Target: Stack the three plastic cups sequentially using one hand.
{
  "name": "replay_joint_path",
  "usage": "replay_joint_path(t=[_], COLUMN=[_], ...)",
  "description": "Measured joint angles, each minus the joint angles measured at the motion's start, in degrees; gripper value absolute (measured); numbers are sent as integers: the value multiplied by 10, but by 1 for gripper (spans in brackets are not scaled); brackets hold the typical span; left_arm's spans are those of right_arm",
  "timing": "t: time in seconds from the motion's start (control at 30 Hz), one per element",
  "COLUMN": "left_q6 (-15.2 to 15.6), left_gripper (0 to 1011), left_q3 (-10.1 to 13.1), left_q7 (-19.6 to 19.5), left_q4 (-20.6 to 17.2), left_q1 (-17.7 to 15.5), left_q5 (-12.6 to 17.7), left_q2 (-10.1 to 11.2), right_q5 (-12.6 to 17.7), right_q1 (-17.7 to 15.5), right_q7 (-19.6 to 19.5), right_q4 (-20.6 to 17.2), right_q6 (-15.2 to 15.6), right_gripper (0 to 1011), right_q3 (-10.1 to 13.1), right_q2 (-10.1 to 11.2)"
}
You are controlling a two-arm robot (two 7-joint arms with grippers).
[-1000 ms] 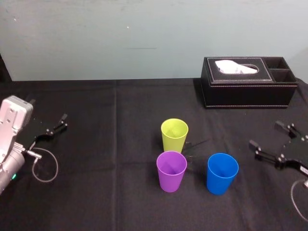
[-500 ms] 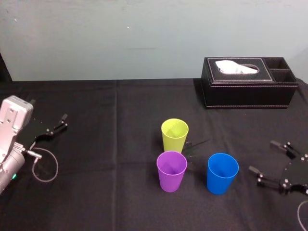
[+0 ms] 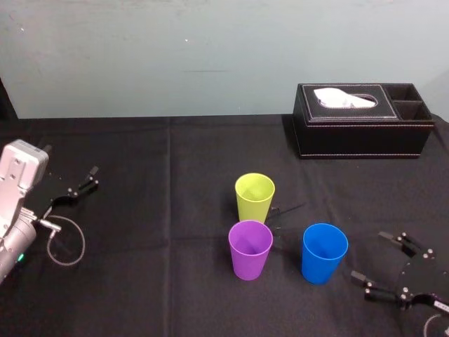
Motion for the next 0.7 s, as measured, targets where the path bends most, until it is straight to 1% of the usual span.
replay_joint_path(t=[0.2,0.33,0.53,0.7], left_q6=[0,0,0,0], left_gripper=[1011,1011,1011,1011], left_q3=[0,0,0,0], left_q7=[0,0,0,0], left_q4=[0,0,0,0], left_q1=[0,0,0,0], left_q5=[0,0,0,0], left_q2=[0,0,0,0], right_q5=[4,5,22,32], right_q1=[8,11,26,39], right_q7=[25,34,58,69], right_q4=[14,20,39,52], right_q6=[0,3,16,24], right_gripper=[1003,1003,1003,1003], right_q3=[-8,-11,-21,-30], right_q2=[-13,-20,-35,-42])
